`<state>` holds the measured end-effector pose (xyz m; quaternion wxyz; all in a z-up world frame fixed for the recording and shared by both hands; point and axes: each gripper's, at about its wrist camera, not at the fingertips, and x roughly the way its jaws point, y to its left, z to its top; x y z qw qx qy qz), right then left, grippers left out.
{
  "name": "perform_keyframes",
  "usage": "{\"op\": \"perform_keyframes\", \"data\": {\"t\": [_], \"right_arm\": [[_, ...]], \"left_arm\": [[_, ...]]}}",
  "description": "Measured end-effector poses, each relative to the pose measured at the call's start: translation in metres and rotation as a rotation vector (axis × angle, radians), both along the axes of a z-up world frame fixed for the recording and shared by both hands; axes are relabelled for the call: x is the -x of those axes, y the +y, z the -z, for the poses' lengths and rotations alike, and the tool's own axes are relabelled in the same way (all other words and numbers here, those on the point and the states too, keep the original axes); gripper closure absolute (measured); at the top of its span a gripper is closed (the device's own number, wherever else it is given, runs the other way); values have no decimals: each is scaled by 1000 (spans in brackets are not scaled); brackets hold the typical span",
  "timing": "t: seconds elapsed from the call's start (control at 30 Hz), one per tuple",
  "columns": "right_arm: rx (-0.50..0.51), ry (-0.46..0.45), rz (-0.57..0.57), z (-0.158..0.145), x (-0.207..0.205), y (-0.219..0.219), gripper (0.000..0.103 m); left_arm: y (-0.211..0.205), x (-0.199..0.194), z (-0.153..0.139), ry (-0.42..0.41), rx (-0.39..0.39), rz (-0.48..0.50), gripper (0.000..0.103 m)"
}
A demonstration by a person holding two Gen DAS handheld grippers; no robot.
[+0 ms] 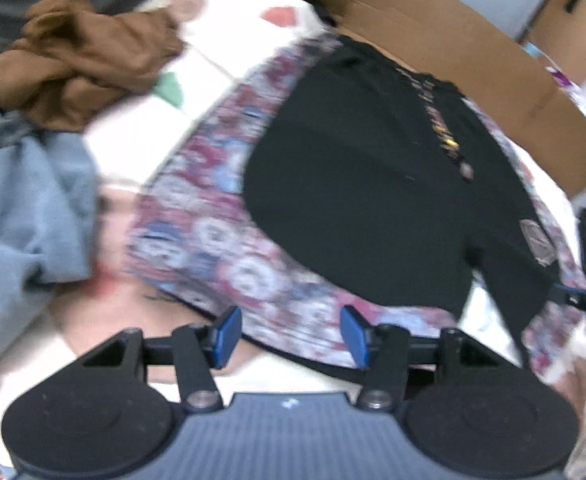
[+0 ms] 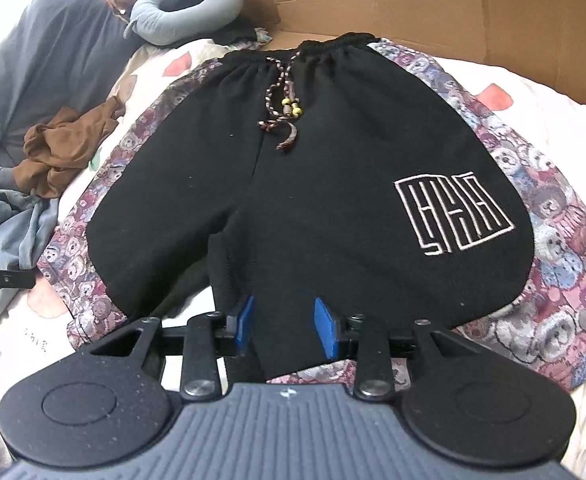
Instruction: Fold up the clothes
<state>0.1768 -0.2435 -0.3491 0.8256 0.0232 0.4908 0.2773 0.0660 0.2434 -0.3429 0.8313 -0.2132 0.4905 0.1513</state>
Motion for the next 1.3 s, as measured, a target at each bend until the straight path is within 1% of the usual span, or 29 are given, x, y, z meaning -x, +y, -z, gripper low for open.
{"op": "perform_keyframes", "data": {"t": [0.1, 0.2, 0.3, 0.37, 0.5, 0.6, 0.7, 0.77, 0.87, 0.93, 1.13, 1.2, 1.3], "right_arm": [[14, -5, -30, 1, -1, 7, 63], [31, 0, -56, 2, 0, 11, 63], [48, 4, -82, 4, 0, 14, 63], [60, 8, -99, 4, 0, 17, 63], [83, 14, -134, 6, 1, 22, 63], [90, 21, -158, 7, 2, 25, 63], [94, 23, -173, 8, 4, 27, 63], [92, 26, -172, 8, 4, 27, 63], [97, 29, -173, 9, 5, 27, 63], [106, 29, -176, 11, 5, 26, 63], [106, 32, -170, 13, 4, 24, 63], [105, 35, -171, 14, 4, 24, 63], [104, 39, -171, 15, 5, 23, 63]], "left_arm": [[21, 3, 2, 11, -45, -53, 48], [37, 7, 10, 22, -93, -81, 54], [50, 8, 17, 23, -155, -105, 63], [57, 7, 23, 27, -181, -130, 71], [67, 5, 35, 36, -205, -165, 71], [72, 3, 45, 33, -165, -202, 69], [73, 1, 51, 23, -121, -226, 70], [72, -2, 51, 27, -106, -233, 81], [63, -9, 43, 14, -121, -197, 88], [57, -13, 39, 12, -133, -186, 88], [38, -28, 25, -11, -219, -130, 88], [33, -33, 24, -16, -230, -112, 88], [25, -43, 25, -12, -253, -86, 84]]}}
